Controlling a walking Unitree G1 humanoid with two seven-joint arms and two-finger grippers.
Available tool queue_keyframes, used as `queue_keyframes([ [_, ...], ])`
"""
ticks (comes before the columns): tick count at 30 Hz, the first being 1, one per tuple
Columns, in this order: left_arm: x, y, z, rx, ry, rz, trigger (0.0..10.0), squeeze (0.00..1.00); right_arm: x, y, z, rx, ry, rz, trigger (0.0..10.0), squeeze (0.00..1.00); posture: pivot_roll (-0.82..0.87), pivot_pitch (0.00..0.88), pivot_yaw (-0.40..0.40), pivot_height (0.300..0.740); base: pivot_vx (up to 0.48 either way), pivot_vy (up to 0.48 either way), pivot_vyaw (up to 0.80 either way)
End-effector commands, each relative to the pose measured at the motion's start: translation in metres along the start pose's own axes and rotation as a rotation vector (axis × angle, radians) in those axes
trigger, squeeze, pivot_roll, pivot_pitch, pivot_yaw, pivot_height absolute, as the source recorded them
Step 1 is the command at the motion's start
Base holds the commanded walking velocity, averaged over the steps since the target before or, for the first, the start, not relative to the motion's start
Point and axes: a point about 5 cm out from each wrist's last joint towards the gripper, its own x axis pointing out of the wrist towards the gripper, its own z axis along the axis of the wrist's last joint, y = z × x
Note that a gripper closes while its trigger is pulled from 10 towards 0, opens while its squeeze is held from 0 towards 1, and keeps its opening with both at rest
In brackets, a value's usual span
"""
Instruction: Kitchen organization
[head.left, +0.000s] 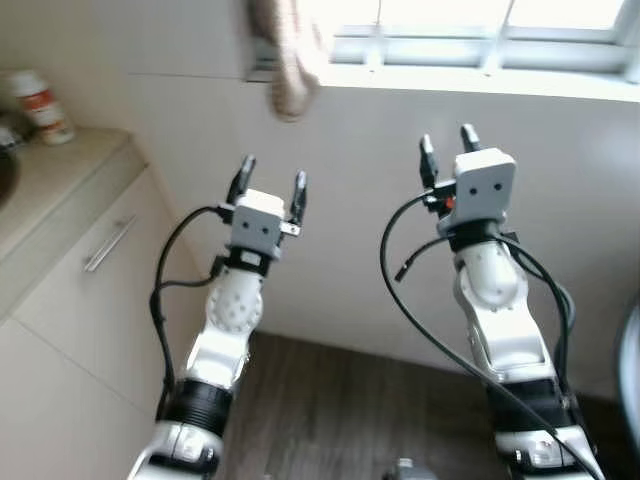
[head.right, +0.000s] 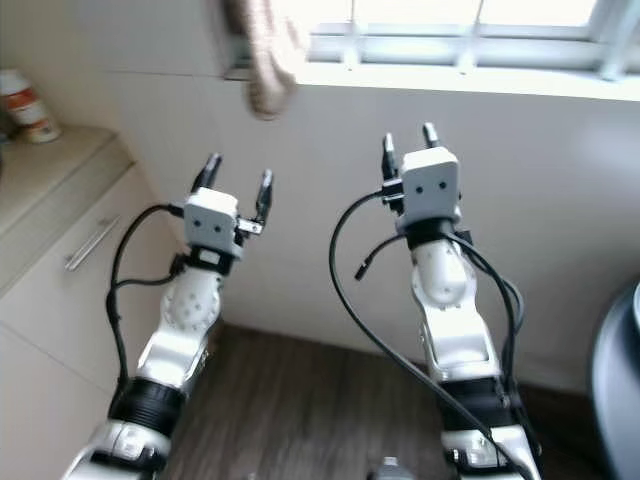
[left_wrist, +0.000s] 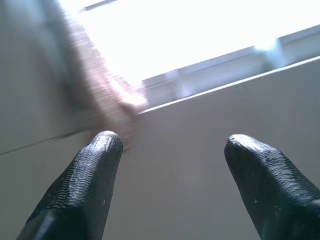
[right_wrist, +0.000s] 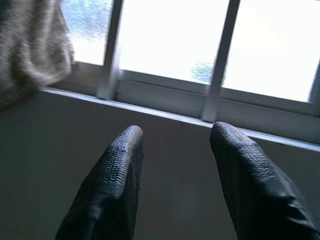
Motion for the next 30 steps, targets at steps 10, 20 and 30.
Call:
queue_keyframes([
  [10, 0.001, -0.001, 0.0, 0.012, 0.007, -0.015, 10.0, 0.0, 0.001, 0.002, -0.002, -0.038, 0.014, -0.003, 10.0, 0.0, -0.17, 0.0, 0.049, 0.74, 0.0, 0.0, -0.4],
  [20, 0.001, -0.001, -0.001, 0.013, 0.014, -0.012, 10.0, 0.0, 0.002, 0.003, -0.002, -0.087, 0.018, 0.002, 10.0, 0.0, -0.17, 0.0, 0.048, 0.74, 0.0, -0.39, 0.0],
  [30, 0.002, -0.001, -0.001, 0.006, 0.012, -0.01, 10.0, 0.0, 0.004, -0.001, -0.008, -0.076, 0.066, -0.03, 10.0, 0.0, -0.18, 0.0, 0.048, 0.74, 0.0, -0.196, 0.41],
])
